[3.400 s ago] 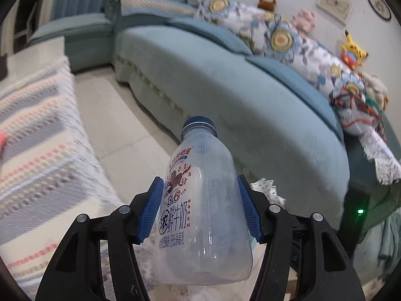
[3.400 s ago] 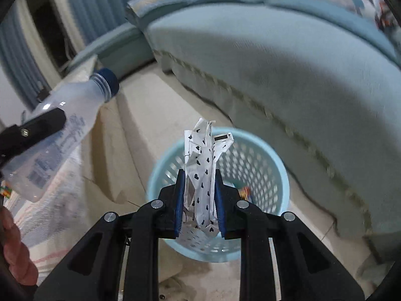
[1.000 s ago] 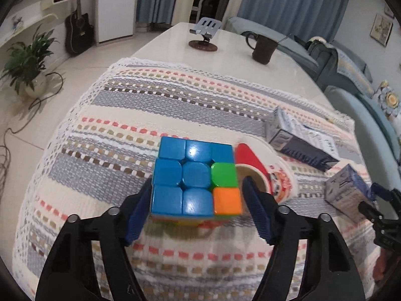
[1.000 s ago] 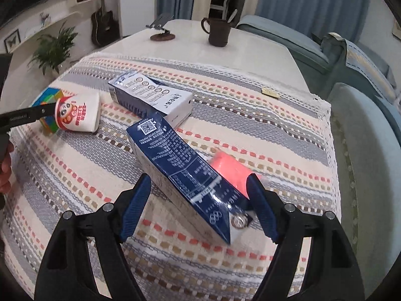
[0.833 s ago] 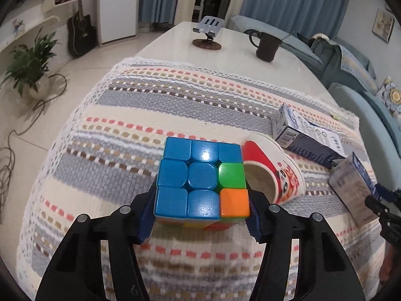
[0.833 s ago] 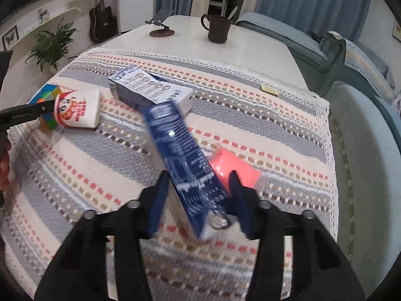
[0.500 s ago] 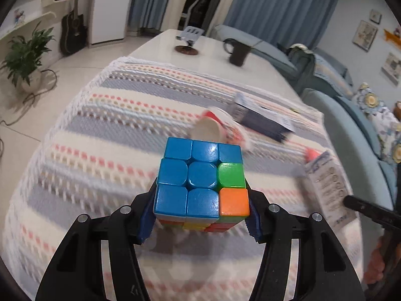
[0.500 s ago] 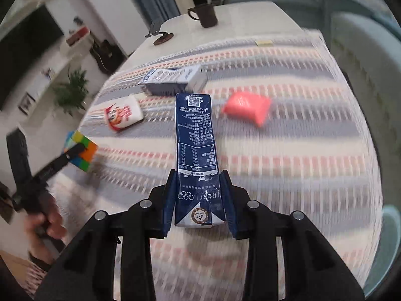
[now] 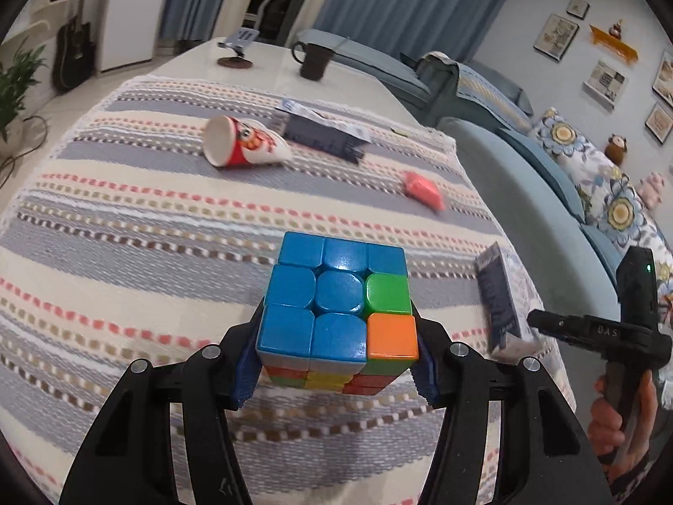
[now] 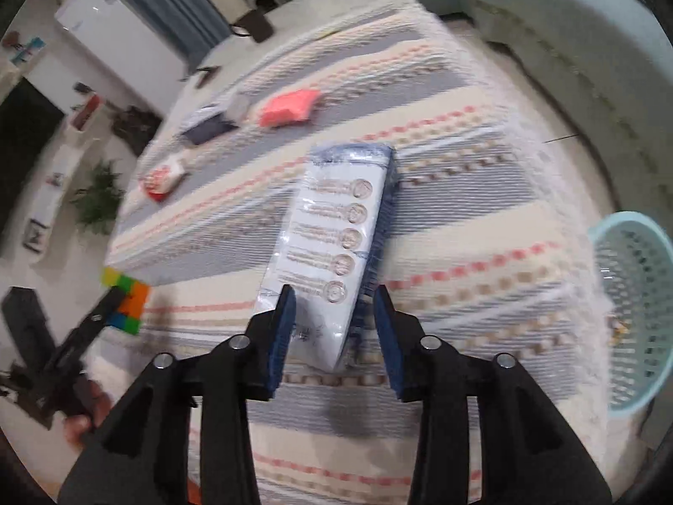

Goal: Collect trash
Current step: 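Grasp the Rubik's cube with the left tool while the right tool grasps the white milk carton, then carry the cube and carton over the wastebasket and release both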

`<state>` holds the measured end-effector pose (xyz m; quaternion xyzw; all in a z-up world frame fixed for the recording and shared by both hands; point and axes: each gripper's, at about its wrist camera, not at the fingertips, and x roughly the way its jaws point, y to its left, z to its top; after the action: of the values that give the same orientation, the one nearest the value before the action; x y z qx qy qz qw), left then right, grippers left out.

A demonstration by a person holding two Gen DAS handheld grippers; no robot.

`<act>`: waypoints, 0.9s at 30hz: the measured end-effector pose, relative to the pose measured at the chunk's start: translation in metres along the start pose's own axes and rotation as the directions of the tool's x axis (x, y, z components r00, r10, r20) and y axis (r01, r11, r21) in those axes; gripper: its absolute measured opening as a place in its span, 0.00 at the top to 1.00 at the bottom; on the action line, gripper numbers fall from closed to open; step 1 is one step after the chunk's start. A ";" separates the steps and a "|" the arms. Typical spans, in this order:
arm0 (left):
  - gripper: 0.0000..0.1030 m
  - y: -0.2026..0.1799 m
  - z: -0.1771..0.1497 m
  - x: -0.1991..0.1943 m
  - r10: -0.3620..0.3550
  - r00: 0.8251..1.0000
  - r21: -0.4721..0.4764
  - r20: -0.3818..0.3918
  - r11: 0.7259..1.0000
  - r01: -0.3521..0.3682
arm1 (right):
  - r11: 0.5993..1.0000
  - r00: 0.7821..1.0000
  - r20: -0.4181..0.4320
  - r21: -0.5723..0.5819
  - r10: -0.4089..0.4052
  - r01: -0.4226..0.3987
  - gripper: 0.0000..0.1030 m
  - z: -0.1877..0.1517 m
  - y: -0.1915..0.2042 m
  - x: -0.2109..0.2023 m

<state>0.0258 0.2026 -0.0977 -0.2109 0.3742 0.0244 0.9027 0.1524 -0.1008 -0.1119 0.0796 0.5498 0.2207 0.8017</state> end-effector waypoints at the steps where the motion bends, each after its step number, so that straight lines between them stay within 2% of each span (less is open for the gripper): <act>1: 0.46 -0.002 -0.001 0.002 0.000 1.000 0.005 -0.003 1.000 0.000 | 1.000 1.000 0.007 0.001 -0.022 0.022 0.54 0.000 -0.001 -0.001; 3: 0.46 -0.006 -0.005 0.006 0.002 1.000 0.016 -0.012 1.000 -0.002 | 0.999 0.999 0.024 0.008 -0.039 0.039 0.48 0.000 -0.003 -0.004; 6: 0.46 -0.009 -0.010 0.011 0.007 1.000 0.029 -0.018 1.000 -0.007 | 0.999 0.998 0.060 0.030 -0.036 0.035 0.31 0.003 0.006 -0.007; 8: 0.46 -0.011 -0.015 0.015 0.004 1.000 0.029 -0.027 1.000 -0.004 | 0.999 0.996 0.072 0.024 -0.045 0.044 0.25 0.007 0.017 -0.002; 10: 0.46 -0.011 -0.017 0.017 0.001 0.999 0.025 -0.033 1.000 0.000 | 0.994 0.992 0.074 0.031 -0.102 0.100 0.17 0.011 0.026 0.007; 11: 0.46 -0.010 -0.017 0.018 -0.005 0.999 0.020 -0.033 1.000 0.005 | 0.991 0.989 0.071 0.037 -0.133 0.130 0.17 0.013 0.031 0.013; 13: 0.46 -0.010 -0.018 0.017 -0.006 1.000 0.015 -0.025 1.000 0.006 | 0.989 0.988 0.055 0.037 -0.148 0.146 0.17 0.017 0.039 0.024; 16: 0.46 -0.009 -0.017 0.019 0.002 1.000 0.022 -0.031 1.000 -0.001 | 0.975 0.976 0.024 0.054 -0.217 0.216 0.17 0.021 0.046 0.043; 17: 0.46 -0.009 -0.017 0.019 0.001 0.999 0.024 -0.033 1.000 0.000 | 0.969 0.970 0.016 0.061 -0.242 0.241 0.20 0.022 0.047 0.048; 18: 0.46 -0.010 -0.017 0.019 -0.001 0.999 0.029 -0.033 1.000 0.002 | 0.965 0.967 0.012 0.068 -0.253 0.252 0.26 0.022 0.047 0.051; 19: 0.46 -0.012 -0.017 0.019 0.000 1.000 0.038 -0.031 0.999 0.001 | 0.966 0.968 0.008 0.071 -0.249 0.248 0.41 0.022 0.046 0.052; 20: 0.46 -0.014 -0.016 0.019 0.003 1.000 0.046 -0.028 0.999 -0.001 | 0.967 0.969 0.005 0.067 -0.247 0.246 0.46 0.021 0.046 0.053; 23: 0.46 -0.024 -0.012 0.016 0.012 1.000 0.082 -0.012 0.997 -0.011 | 0.974 0.974 0.039 0.038 -0.224 0.223 0.49 0.017 0.048 0.042; 27: 0.46 -0.044 -0.002 0.005 -0.044 0.999 0.114 0.022 0.993 0.041 | 0.982 0.972 0.133 0.028 -0.191 0.189 0.50 0.014 0.044 0.010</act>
<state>0.0372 0.1609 -0.0867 -0.1665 0.3592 -0.0135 0.9182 0.1563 -0.0553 -0.0983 0.0475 0.5010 0.1327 0.8539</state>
